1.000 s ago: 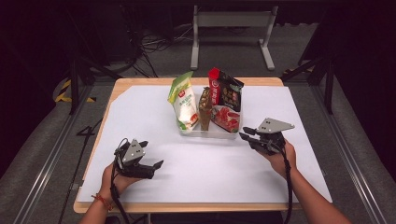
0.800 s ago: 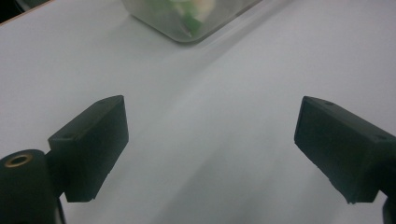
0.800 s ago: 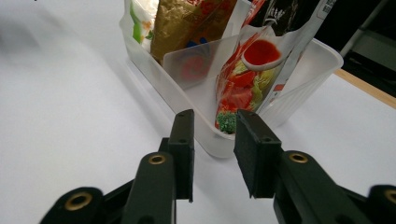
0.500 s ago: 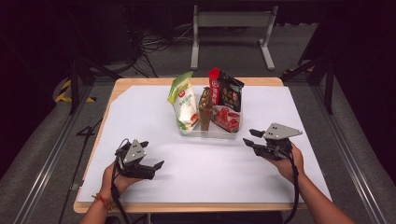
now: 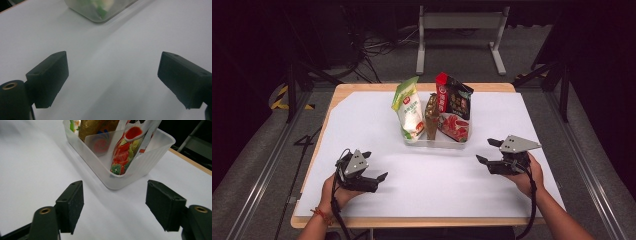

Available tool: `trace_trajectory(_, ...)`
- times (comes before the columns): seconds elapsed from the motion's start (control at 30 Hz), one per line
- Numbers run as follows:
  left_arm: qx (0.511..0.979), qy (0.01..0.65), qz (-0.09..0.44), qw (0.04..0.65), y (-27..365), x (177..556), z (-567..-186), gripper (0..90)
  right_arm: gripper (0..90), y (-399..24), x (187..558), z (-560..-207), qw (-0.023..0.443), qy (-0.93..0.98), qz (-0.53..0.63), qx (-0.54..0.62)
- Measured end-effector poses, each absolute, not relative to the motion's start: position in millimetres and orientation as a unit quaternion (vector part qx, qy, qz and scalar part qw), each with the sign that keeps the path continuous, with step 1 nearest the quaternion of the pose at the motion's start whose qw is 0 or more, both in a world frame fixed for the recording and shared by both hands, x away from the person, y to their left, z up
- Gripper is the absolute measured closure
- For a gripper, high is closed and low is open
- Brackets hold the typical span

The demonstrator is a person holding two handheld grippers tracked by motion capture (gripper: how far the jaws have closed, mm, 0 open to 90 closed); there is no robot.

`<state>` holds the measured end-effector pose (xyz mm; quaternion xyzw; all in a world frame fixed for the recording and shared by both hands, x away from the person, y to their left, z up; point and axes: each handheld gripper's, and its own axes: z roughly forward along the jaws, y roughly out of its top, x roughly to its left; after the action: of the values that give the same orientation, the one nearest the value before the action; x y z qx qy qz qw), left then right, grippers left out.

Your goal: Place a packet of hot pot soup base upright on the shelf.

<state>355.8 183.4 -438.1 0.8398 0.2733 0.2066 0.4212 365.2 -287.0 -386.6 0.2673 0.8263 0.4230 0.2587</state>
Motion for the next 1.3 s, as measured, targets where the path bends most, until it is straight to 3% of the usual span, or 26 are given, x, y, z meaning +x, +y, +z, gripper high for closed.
trace_trajectory(0.37,0.841,0.272,0.207,0.420,183,356,-438,10.5,18.9,-304,359,-395,0.270,0.836,0.400,0.260)
trace_trajectory(1.3,0.842,0.266,0.204,0.423,180,355,-438,10.4,19.0,-364,328,-428,0.280,0.815,0.407,0.304)
